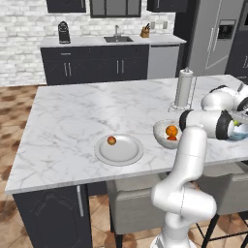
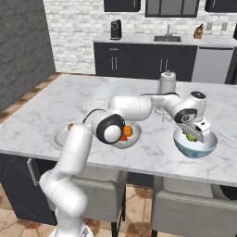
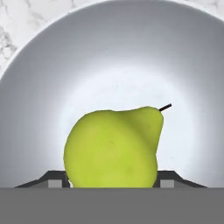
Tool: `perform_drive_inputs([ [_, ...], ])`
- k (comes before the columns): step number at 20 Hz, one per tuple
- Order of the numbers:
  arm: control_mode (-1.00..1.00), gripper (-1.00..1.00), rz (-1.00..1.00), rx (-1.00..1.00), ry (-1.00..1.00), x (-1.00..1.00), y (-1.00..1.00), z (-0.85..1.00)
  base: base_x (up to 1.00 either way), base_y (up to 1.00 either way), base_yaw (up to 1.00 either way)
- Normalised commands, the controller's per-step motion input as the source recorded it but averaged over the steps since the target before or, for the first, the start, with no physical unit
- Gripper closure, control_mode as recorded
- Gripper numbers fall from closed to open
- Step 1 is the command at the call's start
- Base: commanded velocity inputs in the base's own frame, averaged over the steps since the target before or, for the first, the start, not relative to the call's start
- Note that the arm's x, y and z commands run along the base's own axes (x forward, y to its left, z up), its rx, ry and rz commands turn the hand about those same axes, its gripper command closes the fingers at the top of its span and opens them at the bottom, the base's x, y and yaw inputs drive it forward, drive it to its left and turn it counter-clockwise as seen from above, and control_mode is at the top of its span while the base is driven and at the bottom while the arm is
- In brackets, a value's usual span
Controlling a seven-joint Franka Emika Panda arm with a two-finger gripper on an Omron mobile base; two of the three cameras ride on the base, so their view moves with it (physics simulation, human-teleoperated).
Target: Take the fruits from the plate on the dining counter and place two fruits in each bowl.
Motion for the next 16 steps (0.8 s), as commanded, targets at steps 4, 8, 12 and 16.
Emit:
perform_drive_inputs([
  [4,-1.00,1.00,-0.08,0.00,0.03,0.30,0.00,-0.16,0.00,0.00,0.00],
  [8,-1.00,1.00,-0.03,0.00,0.08,0.30,-0.07,-0.12,0.00,0.00,0.00],
  [12,-1.00,1.00,0.00,0.00,0.07,0.20,-0.12,-0.02,0.00,0.00,0.00],
  [16,-1.00,1.00,0.00,0.00,0.05,0.10,-0.08,-0.06,0.00,0.00,0.00],
])
